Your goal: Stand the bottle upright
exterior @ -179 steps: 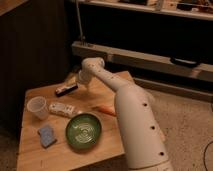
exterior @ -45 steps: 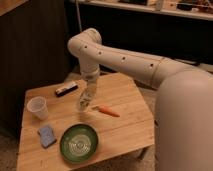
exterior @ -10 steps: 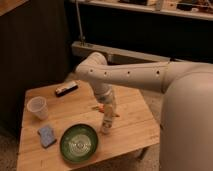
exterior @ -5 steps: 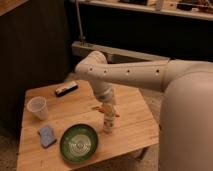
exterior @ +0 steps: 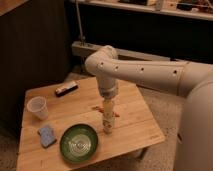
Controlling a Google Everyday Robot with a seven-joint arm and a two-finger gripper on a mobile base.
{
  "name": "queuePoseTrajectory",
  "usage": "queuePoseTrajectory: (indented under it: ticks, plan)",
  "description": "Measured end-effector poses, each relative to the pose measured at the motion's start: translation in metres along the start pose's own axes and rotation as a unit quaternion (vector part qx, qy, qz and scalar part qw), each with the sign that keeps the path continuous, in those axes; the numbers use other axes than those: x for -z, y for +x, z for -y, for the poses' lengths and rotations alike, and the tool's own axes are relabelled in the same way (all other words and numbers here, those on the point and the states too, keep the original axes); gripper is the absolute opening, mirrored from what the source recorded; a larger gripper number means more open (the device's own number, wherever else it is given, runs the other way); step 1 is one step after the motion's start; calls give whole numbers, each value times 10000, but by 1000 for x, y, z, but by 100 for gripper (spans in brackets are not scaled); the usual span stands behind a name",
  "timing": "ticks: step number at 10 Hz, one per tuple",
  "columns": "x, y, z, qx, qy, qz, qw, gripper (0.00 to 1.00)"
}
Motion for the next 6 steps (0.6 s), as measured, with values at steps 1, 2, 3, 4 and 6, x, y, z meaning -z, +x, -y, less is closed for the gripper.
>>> queuePoseTrajectory:
  ticks: [1, 2, 3, 4, 6]
  plan:
    - [4, -17, -7, -433, -42, -415, 9982, 80]
    - [6, -30, -10, -786, -72, -692, 9945, 80]
    - [8, -43, -13, -1174, -118, -1042, 9875, 80]
    - [8, -59, -17, -1537, -169, -1324, 9791, 80]
    - [7, -78, -19, -1903, -260, -1550, 9691, 80]
